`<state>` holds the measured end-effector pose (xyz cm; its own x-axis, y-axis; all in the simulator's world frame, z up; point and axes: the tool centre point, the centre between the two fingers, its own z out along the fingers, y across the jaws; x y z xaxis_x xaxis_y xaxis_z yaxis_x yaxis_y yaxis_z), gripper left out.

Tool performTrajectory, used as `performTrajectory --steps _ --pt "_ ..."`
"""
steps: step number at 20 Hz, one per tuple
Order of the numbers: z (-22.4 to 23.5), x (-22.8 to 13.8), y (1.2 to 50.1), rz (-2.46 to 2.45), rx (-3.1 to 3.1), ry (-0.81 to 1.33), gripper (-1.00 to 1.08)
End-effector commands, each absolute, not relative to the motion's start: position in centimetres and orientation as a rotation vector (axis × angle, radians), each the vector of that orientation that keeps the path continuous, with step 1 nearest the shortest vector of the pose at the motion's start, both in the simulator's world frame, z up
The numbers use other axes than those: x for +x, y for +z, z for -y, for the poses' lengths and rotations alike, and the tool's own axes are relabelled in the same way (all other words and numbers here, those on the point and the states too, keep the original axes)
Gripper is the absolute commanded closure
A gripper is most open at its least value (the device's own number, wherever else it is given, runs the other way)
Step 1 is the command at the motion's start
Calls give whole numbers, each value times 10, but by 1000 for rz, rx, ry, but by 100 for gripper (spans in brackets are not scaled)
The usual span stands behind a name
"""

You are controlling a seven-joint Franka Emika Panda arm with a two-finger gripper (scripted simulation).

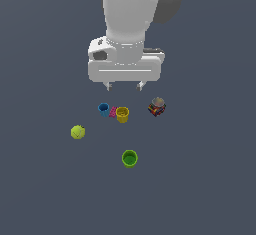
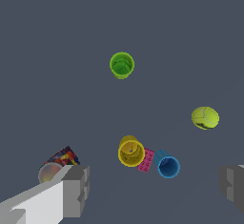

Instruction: Pick up a designated object from a clutter of objects.

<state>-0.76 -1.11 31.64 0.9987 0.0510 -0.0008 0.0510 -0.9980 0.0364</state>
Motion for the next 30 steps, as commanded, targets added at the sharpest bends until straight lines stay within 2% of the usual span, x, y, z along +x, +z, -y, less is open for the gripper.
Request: performTrajectory --steps 1,9,15,22,30 --pt "11 -8 316 -79 3104 0 -92" --pt "36 -6 332 -27 3110 24 -92" --pt "33 -6 329 -40 3109 23 -92" --pt "8 -10 301 -150 3106 21 -92" --pt "-47 -30 241 -399 3086 15 -92"
